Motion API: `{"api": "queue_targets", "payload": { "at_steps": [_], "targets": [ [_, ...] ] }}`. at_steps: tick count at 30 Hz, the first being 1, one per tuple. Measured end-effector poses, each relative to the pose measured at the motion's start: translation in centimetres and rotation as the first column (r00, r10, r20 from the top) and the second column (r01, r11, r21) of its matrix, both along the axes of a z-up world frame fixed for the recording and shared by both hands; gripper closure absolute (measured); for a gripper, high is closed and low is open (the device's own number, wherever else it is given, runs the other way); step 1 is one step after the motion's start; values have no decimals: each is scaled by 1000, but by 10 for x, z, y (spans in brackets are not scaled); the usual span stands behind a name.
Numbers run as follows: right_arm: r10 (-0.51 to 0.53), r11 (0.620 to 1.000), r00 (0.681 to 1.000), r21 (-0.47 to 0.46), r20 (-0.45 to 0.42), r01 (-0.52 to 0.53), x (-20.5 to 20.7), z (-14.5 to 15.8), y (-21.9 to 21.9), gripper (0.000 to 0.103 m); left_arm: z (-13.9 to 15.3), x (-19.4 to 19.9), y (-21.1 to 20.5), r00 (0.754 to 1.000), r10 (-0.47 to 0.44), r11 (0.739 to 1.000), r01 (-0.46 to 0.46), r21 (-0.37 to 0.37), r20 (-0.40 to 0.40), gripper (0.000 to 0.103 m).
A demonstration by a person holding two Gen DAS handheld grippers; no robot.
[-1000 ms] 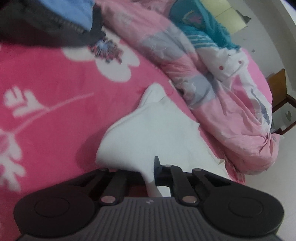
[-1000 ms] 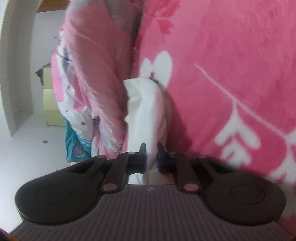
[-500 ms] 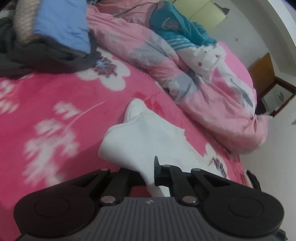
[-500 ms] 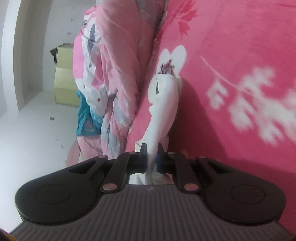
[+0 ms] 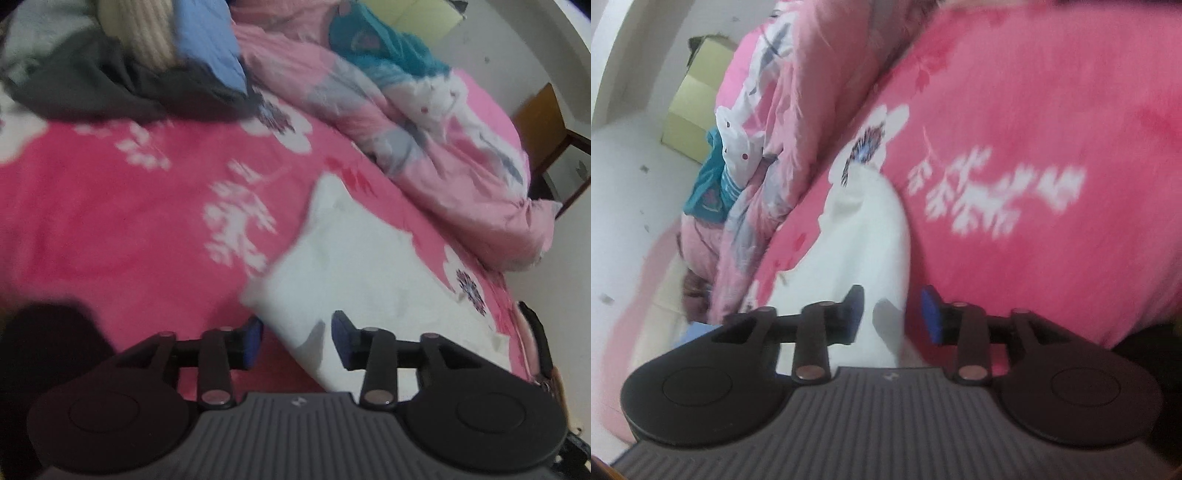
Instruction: Fold clothes
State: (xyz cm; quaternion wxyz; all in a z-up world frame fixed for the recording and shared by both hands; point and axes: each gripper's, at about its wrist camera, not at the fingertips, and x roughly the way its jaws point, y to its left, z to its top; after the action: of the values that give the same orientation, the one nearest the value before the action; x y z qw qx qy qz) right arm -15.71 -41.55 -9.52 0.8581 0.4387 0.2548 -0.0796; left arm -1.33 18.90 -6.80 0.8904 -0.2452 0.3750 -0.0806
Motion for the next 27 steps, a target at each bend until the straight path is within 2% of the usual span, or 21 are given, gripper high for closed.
{"api": "queue_targets", "payload": {
  "at_steps": [4, 8, 12, 15, 18, 22, 24, 27],
  "targets": [
    [-7, 990, 1000, -139, -7, 6, 7, 19, -8, 59, 24, 6, 7, 999, -1, 993, -5, 119, 48, 61],
    [53, 978, 999, -203, 6, -51, 45, 31, -14, 57, 50, 45, -5, 989, -92, 986, 73, 152, 119, 59],
    [157, 944, 987, -289, -39, -162, 99, 38, -9, 57, 64, 106, -32, 969, -214, 968, 194, 160, 123, 59],
    [219, 890, 972, -392, -81, -233, 136, 39, -2, 58, 56, 147, -54, 954, -284, 949, 265, 173, 98, 59],
    [277, 857, 954, -419, -116, -299, 167, 34, -3, 58, 39, 178, -76, 935, -351, 921, 337, 196, 45, 60],
    [308, 823, 939, -452, -152, -343, 194, 26, -8, 59, 21, 194, -94, 905, -425, 889, 412, 198, 29, 60],
    [300, 829, 939, -440, -170, -345, 206, 18, -15, 59, 14, 199, -100, 889, -458, 871, 447, 204, 7, 60],
    [308, 851, 935, -388, -176, -354, 217, 9, -25, 67, 4, 207, -111, 861, -506, 835, 502, 226, -41, 59]
  ]
}}
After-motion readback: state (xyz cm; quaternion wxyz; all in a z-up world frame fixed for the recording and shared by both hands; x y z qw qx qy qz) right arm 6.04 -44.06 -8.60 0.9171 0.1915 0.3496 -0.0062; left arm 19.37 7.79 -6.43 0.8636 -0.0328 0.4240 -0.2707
